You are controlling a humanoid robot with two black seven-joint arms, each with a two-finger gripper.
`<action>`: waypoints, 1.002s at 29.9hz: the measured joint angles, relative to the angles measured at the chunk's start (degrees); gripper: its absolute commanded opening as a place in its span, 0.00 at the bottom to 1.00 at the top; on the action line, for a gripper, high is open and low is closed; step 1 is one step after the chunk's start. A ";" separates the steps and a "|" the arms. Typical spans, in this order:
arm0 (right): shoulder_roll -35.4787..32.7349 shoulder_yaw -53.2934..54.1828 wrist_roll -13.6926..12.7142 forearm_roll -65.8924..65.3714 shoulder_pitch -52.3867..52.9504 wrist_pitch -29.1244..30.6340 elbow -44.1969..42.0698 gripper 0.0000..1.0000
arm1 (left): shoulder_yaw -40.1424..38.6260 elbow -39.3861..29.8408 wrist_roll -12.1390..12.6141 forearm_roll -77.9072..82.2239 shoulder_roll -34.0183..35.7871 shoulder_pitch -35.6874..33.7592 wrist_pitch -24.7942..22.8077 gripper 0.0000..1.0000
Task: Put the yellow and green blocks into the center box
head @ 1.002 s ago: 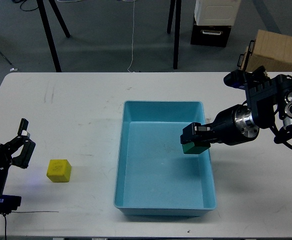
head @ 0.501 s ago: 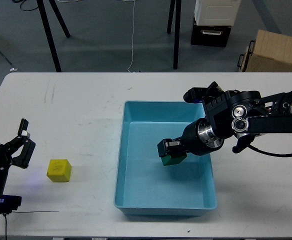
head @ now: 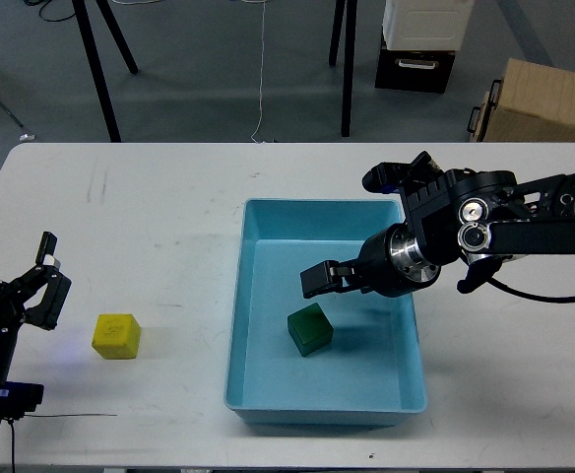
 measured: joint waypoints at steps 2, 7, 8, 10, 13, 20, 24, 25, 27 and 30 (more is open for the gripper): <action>-0.86 2.91 0.32 1.76 -0.11 -0.06 -3.06 0.97 | 0.00 0.00 0.00 0.00 -0.01 -0.04 0.00 1.00; -4.50 12.92 0.56 10.03 -2.66 -0.09 -8.71 0.97 | 0.09 0.00 -0.01 0.00 0.01 -0.09 0.00 1.00; -5.62 15.65 0.53 11.94 -3.89 0.10 -9.47 0.97 | 0.27 0.00 -0.01 0.00 0.03 -0.11 0.00 1.00; -7.73 20.90 0.47 14.21 -6.29 0.66 -10.69 0.98 | 0.59 0.00 0.00 0.00 0.04 -0.22 0.00 1.00; -10.99 28.57 1.03 16.80 -10.27 1.89 -12.26 0.98 | 0.68 0.00 0.00 0.00 0.04 -0.39 0.00 1.00; -18.62 46.63 8.81 38.22 -27.44 10.26 -15.84 0.99 | 0.70 0.00 -0.01 0.00 0.07 -0.61 0.00 1.00; -20.15 56.34 9.61 47.19 -39.12 11.72 -16.11 0.99 | 0.78 0.00 0.00 0.00 0.08 -0.92 0.00 1.00; -20.24 58.82 9.68 49.50 -42.22 11.79 -16.10 0.99 | 0.79 0.00 0.00 0.00 0.08 -1.02 0.00 1.00; -20.31 63.41 9.75 54.60 -48.06 11.81 -16.01 0.99 | 0.79 0.00 0.00 0.00 0.08 -1.09 0.00 1.00; -20.26 70.04 9.95 63.31 -56.49 11.83 -15.61 0.99 | 0.79 0.00 0.00 0.06 0.08 -1.15 0.00 1.00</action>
